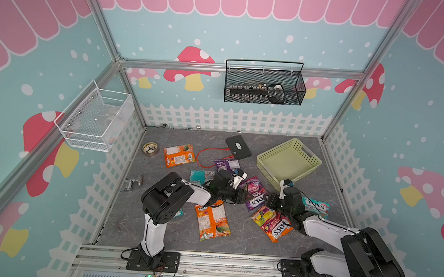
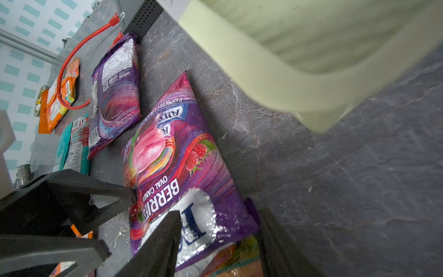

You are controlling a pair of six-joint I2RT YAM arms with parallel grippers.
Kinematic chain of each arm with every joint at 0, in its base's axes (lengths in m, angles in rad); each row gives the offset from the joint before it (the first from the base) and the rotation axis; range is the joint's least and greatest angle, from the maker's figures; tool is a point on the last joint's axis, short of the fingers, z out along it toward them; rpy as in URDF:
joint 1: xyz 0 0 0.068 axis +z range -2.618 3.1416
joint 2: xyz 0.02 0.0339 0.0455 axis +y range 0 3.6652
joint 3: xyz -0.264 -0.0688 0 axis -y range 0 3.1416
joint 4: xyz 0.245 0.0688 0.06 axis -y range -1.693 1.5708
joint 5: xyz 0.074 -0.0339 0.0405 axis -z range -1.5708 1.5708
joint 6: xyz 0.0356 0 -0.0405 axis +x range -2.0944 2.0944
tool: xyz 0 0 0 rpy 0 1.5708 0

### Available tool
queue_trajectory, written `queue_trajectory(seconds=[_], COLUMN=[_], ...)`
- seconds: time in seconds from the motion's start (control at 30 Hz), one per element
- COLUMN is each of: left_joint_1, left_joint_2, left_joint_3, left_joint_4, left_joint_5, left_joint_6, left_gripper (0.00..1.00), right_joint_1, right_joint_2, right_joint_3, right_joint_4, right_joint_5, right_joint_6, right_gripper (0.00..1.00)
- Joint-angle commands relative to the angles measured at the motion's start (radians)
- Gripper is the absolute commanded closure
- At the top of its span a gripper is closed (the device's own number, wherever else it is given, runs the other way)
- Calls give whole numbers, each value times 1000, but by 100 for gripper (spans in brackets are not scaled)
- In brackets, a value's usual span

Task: Put the candies in the basket
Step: Pick up the candy at the center of the board.

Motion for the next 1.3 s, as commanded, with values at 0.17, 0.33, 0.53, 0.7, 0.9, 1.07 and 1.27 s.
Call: queue_trajectory(seconds=[0.17, 0.33, 0.53, 0.7, 0.9, 1.07, 1.27], left_joint_1=[-6, -7, -6, -7, -6, -3, 2], left_joint_2=[24, 34, 40, 40, 4, -97, -316], left_joint_3=[-34, -37, -43, -65, -89, -90, -87], left_joint_4=[0, 9, 17, 38, 47, 17, -73], left_joint_5=[-26, -20, -17, -20, -21, -10, -85], left_joint_6=[11, 5, -7, -21, -31, -38, -26], left_gripper=[46, 46, 46, 46, 46, 45, 39], right_joint_1=[12, 26, 59, 75, 76, 77, 76], right_joint_2=[14, -8, 26, 49, -36, -139, -237], right_joint_3=[-30, -50, -64, -68, -55, -9, 89], right_joint_4=[149, 239, 336, 332, 258, 172, 27], right_joint_5=[-62, -95, -117, -80, -41, -62, -134], right_joint_6=[30, 33, 49, 58, 14, -49, -121], right_gripper=[49, 55, 57, 65, 96, 100, 100])
